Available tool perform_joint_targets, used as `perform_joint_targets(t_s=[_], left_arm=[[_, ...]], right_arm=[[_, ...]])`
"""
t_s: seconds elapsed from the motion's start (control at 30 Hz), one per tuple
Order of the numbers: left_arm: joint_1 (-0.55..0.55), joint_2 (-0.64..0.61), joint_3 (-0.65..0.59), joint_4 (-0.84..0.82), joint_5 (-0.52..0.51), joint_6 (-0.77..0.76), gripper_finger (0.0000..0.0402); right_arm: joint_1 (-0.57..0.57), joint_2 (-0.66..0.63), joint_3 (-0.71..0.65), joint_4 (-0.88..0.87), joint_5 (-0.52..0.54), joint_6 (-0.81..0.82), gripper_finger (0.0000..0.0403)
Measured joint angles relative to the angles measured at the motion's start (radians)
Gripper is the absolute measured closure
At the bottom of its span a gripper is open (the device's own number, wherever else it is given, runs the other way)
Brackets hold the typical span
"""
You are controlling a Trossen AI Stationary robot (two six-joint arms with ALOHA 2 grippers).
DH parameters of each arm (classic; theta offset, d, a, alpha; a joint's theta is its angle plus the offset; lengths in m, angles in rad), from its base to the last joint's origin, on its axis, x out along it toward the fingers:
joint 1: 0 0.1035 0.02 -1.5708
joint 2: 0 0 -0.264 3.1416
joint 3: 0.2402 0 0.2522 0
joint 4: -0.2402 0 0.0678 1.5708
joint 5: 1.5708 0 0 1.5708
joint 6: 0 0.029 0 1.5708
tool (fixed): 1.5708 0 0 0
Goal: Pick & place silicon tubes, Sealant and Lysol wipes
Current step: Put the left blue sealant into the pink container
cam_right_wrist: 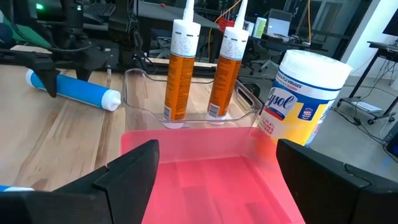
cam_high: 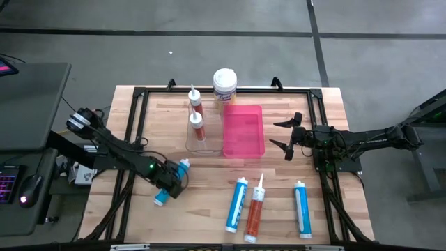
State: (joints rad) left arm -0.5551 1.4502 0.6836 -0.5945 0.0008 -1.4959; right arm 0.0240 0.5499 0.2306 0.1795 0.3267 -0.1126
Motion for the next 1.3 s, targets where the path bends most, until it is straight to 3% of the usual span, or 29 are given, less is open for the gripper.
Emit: perform_joint_targets(t_s=[0.43,0.8,1.3], left_arm=[[-0.029,0.151,0.150,-0.120,-0.050,0.011,0.0034],[-0.028,0.254,0.242,-0.130,-0.069,-0.007,0.0034],[-0.028,0.270,0.257,-0.133,-0.084,-0.040,0.0037]], right_arm=[[0.000,0.000,0.000,-0.002,0.000,0.000,0.0082],[0.000,0.000,0.000,-0.002,0.000,0.000,0.0082],[0.000,0.000,0.000,-0.002,0.000,0.000,0.0082]])
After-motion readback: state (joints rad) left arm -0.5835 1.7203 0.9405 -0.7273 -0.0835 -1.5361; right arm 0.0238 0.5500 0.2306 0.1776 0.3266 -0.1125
